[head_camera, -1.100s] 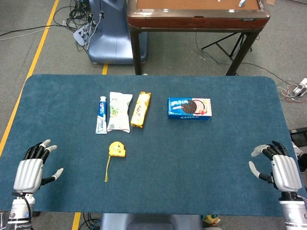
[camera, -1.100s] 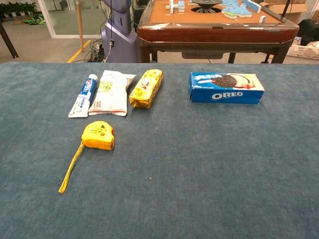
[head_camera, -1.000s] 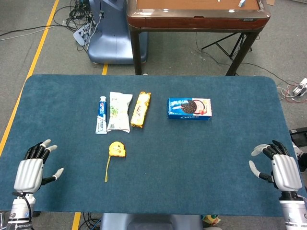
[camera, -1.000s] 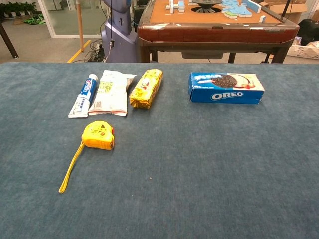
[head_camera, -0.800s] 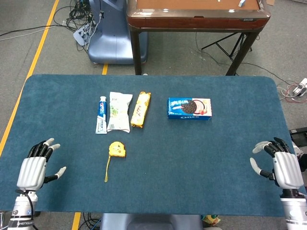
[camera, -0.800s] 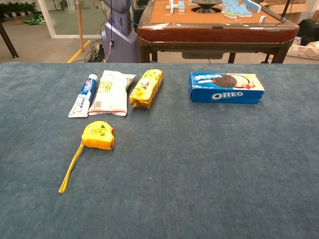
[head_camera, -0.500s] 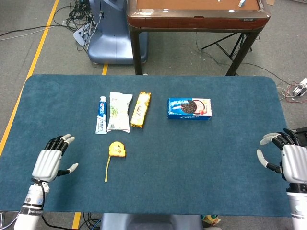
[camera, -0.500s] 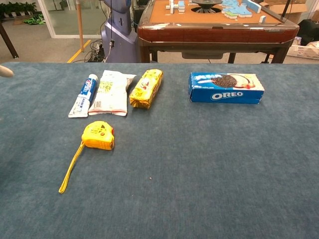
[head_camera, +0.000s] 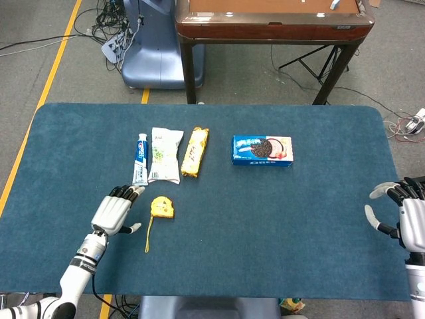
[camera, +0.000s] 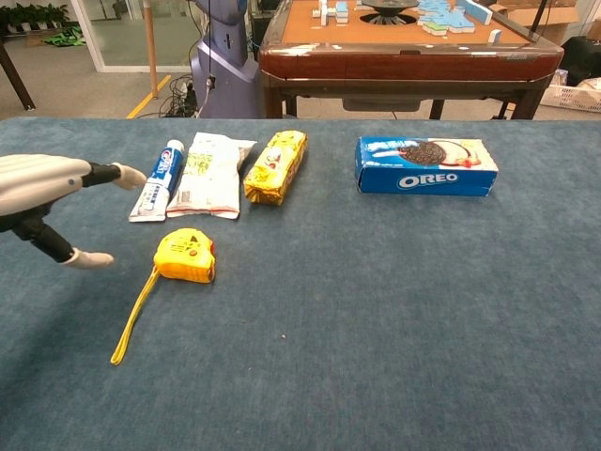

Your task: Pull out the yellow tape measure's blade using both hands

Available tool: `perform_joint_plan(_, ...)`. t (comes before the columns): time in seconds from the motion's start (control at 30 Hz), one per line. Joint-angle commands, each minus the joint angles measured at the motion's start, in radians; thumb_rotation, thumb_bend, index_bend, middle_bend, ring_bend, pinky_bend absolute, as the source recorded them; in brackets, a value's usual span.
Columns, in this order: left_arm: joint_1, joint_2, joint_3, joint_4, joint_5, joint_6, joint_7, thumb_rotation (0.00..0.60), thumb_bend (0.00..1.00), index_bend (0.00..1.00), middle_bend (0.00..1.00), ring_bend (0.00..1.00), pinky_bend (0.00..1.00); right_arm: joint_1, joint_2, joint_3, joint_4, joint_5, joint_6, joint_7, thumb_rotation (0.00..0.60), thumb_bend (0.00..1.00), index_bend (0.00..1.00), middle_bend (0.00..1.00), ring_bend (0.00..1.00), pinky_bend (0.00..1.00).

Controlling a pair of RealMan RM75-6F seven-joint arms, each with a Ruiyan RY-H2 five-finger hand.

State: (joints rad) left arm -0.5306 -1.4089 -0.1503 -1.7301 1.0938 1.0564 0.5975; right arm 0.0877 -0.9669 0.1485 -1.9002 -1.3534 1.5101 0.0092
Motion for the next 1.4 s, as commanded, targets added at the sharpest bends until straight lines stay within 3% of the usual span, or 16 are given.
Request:
perform_joint_plan(0.03, -0.062, -0.055, -0.017, 0.024, -0.077, -0.033, 0.077, 0.600, 0.20, 0.10, 0.13, 0.08, 0.11, -0.002, 0.002, 0.001, 0.008, 0.000, -0.002, 0.010, 0.600, 0.41, 0.49, 0.39, 0.27, 0.12)
perform_joint_plan(0.67, -0.214, -0.197, -0.007, 0.136, -0.312, -0.009, 0.277, 0.600, 0.20, 0.11, 0.13, 0.08, 0.11, -0.040, 0.027, -0.007, 0.049, -0.001, 0.009, 0.081, 0.600, 0.41, 0.49, 0.39, 0.27, 0.12)
perform_joint_plan(0.97, -0.249, -0.229, -0.005, 0.176, -0.346, 0.002, 0.285, 0.600, 0.20, 0.21, 0.18, 0.12, 0.11, -0.049, 0.029, -0.006, 0.061, 0.001, 0.010, 0.098, 0.600, 0.41, 0.49, 0.39, 0.27, 0.12)
perform_joint_plan(1.4, -0.280, -0.242, 0.011, 0.201, -0.398, -0.006, 0.283, 0.600, 0.20, 0.26, 0.24, 0.15, 0.11, -0.058, 0.026, -0.007, 0.075, 0.007, 0.005, 0.111, 0.600, 0.41, 0.49, 0.39, 0.27, 0.12)
